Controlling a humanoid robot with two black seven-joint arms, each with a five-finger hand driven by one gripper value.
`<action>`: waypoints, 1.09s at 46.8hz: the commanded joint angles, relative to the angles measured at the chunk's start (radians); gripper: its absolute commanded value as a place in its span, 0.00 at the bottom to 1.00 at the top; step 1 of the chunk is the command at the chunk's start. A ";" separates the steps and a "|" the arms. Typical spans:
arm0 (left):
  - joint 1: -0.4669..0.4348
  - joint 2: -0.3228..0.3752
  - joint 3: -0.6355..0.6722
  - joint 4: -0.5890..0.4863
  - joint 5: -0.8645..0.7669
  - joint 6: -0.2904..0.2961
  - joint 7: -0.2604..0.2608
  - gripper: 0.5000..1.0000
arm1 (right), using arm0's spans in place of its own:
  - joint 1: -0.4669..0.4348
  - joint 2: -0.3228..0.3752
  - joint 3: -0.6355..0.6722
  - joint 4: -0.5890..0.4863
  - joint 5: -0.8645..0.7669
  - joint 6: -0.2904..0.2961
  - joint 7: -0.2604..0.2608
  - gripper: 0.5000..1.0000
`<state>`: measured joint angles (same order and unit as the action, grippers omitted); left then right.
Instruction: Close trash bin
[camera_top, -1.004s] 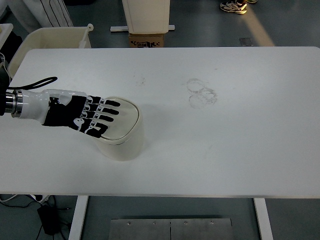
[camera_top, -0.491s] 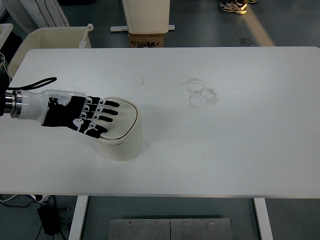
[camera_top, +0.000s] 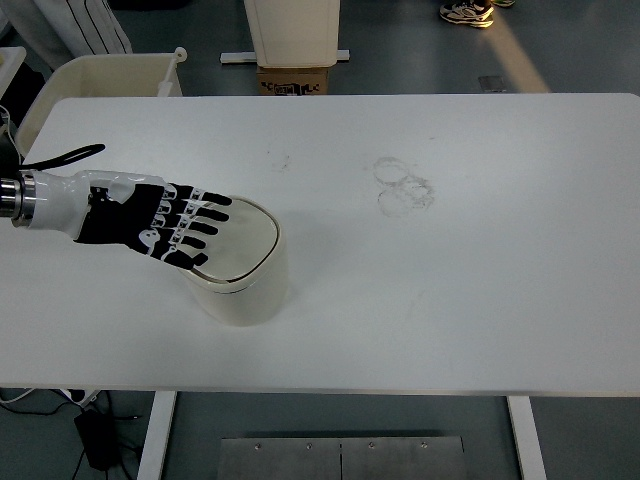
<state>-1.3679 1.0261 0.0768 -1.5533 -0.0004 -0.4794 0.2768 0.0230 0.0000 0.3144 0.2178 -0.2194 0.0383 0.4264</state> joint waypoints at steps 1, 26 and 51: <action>-0.014 -0.008 0.000 -0.001 0.016 -0.002 0.001 1.00 | 0.000 0.000 0.000 0.000 0.000 0.000 0.000 0.99; -0.065 -0.014 0.001 -0.002 0.146 -0.093 0.032 1.00 | 0.000 0.000 0.000 0.000 0.000 0.000 0.000 0.99; -0.072 -0.024 0.004 -0.002 0.195 -0.131 0.032 1.00 | 0.008 0.000 0.000 0.000 0.000 0.000 0.000 0.98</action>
<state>-1.4404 1.0023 0.0812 -1.5555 0.1946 -0.6107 0.3084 0.0308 0.0000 0.3144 0.2178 -0.2194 0.0388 0.4265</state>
